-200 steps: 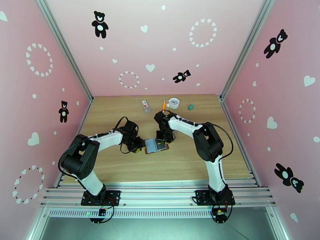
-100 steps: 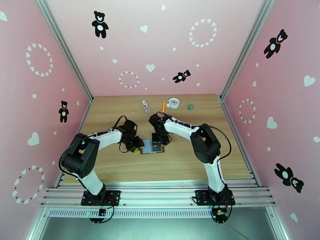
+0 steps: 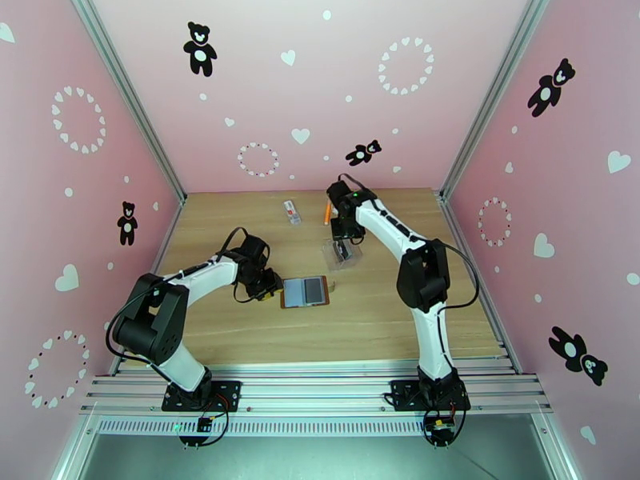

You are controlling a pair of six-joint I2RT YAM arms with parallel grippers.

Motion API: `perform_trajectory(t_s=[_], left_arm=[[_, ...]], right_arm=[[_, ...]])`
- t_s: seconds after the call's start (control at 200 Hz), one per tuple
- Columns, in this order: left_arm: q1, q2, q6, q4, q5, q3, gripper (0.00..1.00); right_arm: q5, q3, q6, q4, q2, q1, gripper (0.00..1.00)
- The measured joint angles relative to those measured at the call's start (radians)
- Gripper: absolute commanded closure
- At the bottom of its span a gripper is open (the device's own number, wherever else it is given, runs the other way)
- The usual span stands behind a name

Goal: Put the credit cards into the card holder

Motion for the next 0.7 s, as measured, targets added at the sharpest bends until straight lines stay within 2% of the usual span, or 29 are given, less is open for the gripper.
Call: perform_trajectory(t_s=[0.29,0.701], left_arm=[[0.000,0.000,0.000,-0.001,0.000,0.000,0.65],[0.000,0.000,0.008,-0.001,0.000,0.000,0.65]], right_arm=[[0.000,0.034,-0.095,-0.060,0.090,0.003,0.52],[-0.021,0.049,-0.105,-0.087,0.122,-0.006,0.52]])
